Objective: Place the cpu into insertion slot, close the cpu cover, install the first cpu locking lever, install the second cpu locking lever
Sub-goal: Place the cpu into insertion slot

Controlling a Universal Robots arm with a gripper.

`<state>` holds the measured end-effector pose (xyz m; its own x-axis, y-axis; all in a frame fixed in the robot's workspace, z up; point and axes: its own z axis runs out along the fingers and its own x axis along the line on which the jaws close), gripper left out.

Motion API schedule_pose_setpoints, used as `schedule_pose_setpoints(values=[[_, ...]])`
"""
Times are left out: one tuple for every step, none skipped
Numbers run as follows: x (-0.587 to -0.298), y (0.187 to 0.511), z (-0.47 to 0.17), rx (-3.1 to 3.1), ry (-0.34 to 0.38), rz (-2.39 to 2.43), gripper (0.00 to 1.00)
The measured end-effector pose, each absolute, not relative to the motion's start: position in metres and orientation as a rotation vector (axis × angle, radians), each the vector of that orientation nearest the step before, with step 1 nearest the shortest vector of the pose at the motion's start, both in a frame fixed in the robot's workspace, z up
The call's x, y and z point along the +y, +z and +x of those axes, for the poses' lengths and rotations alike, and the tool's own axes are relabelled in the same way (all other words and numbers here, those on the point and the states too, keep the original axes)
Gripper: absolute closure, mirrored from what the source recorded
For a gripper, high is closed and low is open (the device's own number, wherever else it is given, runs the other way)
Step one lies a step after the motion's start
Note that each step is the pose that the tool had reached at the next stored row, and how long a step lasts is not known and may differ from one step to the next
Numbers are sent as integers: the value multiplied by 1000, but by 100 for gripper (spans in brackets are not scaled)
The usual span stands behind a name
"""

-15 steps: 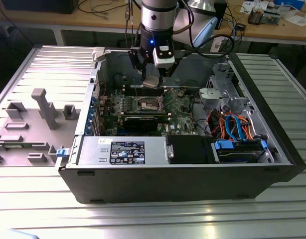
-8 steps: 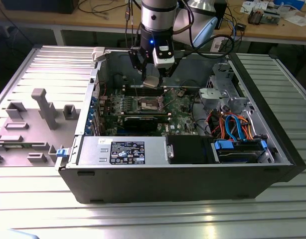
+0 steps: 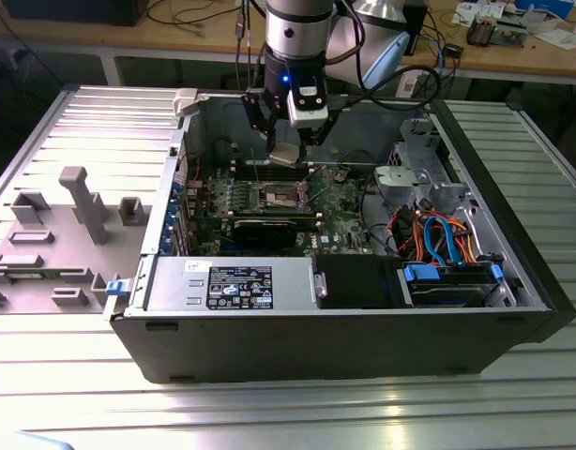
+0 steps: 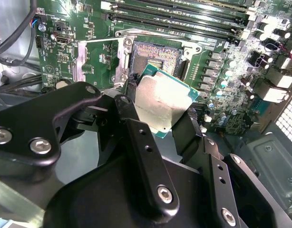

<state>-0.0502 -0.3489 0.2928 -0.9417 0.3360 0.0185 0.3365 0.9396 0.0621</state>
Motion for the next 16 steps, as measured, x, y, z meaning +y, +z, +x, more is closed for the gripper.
schedule_pose_setpoints(values=[[-349,293,-50,-3086,-101,-536,45],[-349,293,-50,-3086,-101,-538,45],[-349,293,-50,-3086,-101,-539,45],[-349,293,-50,-3085,-101,-543,45],[-349,293,-50,-3085,-101,-545,45],[-349,293,-50,-3084,-101,-547,45],[-349,293,-50,-3084,-101,-549,45],[-349,293,-50,-3084,-101,-551,45],[-349,292,-50,-3084,-101,-552,45],[-349,292,-50,-3083,-101,-554,45],[-349,292,-50,-3083,-101,-555,45],[-349,292,-50,-3083,-101,-556,45],[-349,292,-50,-3083,-101,-557,45],[-349,292,-50,-3083,-101,-558,45],[-349,292,-50,-3082,-101,-560,45],[-349,292,-50,-3082,-101,-561,45]])
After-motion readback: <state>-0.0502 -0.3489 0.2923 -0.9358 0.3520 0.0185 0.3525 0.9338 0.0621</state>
